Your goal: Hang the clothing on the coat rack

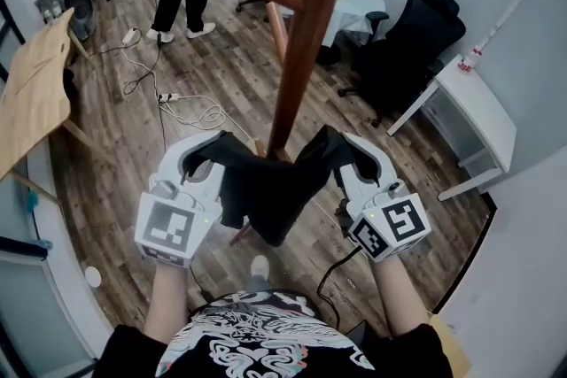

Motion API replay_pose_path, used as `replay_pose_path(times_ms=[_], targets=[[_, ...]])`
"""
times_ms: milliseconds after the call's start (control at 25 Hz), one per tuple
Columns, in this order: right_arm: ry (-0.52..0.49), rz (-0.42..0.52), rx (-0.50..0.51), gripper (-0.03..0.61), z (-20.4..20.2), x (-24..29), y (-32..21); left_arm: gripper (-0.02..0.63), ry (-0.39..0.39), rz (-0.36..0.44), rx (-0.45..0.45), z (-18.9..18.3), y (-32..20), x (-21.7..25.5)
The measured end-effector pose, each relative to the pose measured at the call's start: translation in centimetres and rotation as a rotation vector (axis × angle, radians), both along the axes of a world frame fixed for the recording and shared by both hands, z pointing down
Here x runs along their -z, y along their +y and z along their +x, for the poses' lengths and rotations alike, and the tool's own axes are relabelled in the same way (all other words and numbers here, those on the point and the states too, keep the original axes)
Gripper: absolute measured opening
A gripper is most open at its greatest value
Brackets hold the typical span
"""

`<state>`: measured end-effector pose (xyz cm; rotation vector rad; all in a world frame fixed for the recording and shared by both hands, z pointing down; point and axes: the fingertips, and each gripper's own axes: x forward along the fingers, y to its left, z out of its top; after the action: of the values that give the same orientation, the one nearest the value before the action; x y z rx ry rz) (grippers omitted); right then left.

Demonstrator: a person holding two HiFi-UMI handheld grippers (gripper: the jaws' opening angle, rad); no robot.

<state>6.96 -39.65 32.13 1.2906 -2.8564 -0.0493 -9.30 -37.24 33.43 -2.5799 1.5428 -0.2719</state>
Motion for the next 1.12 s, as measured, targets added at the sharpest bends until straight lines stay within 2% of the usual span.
replay_pose_path(times_ms=[80, 200, 520, 720, 840, 1000, 1120], targets=[[0.001, -0.001, 0.003, 0.011, -0.4, -0.3, -0.7, -0.002, 0.013, -0.014, -0.008, -0.2, -0.7, -0.5], [0.012, -0.022, 0.007, 0.011, -0.9, -1.3, -1.7, -0.002, -0.015, -0.02, -0.039, 0.0, -2.0, -1.6], [0.062, -0.058, 0.042, 0.011, -2.2, -3.6, -3.1, -0.002, -0.029, -0.06, -0.057, 1.0, -3.6, -3.2], [0.105, -0.104, 0.095, 0.011, -3.9, -6.1, -3.7, -0.002, -0.151, -0.093, -0.066, 2.1, -4.4, -5.4], [0.141, -0.129, 0.126, 0.011, -4.9, -7.9, -3.5, -0.002, -0.193, -0.119, -0.07, 2.6, -4.3, -7.0], [0.184, -0.124, 0.154, 0.011, -5.7, -9.2, -3.2, -0.002, -0.304, -0.118, -0.106, 4.1, -4.1, -8.3], [0.196, -0.131, 0.171, 0.011, -5.9, -10.1, -2.8, -0.002, -0.354, -0.125, -0.129, 5.4, -3.6, -9.5]])
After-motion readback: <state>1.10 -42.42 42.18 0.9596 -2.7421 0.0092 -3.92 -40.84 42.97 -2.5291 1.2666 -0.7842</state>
